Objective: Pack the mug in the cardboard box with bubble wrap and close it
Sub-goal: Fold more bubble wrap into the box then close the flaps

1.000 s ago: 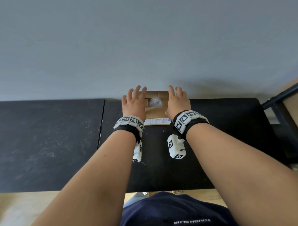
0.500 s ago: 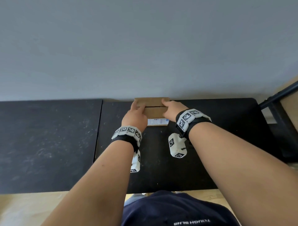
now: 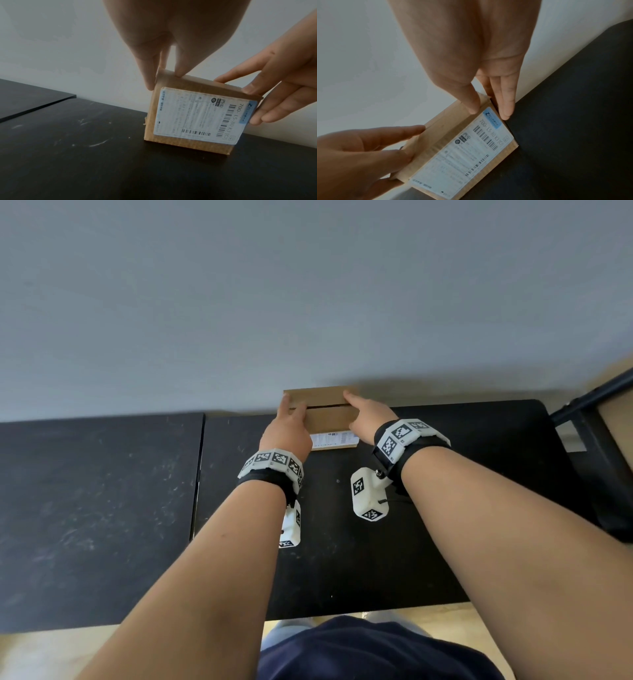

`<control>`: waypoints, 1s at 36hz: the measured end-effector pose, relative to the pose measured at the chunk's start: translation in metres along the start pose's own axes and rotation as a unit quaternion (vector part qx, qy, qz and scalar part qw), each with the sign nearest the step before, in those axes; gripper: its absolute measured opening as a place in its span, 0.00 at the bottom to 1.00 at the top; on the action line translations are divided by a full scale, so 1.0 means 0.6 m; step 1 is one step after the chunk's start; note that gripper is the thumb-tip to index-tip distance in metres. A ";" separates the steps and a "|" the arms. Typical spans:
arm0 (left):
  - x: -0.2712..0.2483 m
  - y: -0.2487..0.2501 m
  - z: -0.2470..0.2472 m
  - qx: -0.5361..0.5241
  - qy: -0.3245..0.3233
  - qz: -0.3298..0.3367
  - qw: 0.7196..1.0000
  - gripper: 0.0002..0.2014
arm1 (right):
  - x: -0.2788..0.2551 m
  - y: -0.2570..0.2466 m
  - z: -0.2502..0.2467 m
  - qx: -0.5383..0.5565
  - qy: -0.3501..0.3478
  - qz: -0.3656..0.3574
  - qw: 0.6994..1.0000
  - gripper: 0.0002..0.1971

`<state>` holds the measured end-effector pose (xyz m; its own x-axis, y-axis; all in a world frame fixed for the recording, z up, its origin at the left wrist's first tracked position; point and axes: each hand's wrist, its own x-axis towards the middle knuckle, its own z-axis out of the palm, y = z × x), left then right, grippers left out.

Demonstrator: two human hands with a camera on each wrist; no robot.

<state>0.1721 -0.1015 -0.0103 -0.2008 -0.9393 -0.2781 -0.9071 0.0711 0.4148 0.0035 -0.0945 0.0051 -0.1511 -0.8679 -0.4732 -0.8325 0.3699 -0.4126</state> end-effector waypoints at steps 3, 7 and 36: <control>0.023 0.008 -0.004 0.008 -0.013 0.009 1.000 0.33 | 0.022 0.004 -0.013 -0.018 0.008 -0.002 1.000 0.38; 0.053 0.011 -0.011 -0.010 -0.018 0.012 1.000 0.33 | 0.048 0.006 -0.026 -0.028 0.016 -0.001 0.999 0.36; 0.047 0.044 -0.022 0.098 0.056 0.046 0.993 0.31 | 0.018 0.000 -0.048 -0.070 0.036 -0.037 0.996 0.36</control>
<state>0.1472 -0.1307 0.0040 -0.2536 -0.9566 -0.1436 -0.9435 0.2118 0.2549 -0.0134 -0.1135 0.0225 -0.1194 -0.9145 -0.3865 -0.9082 0.2578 -0.3296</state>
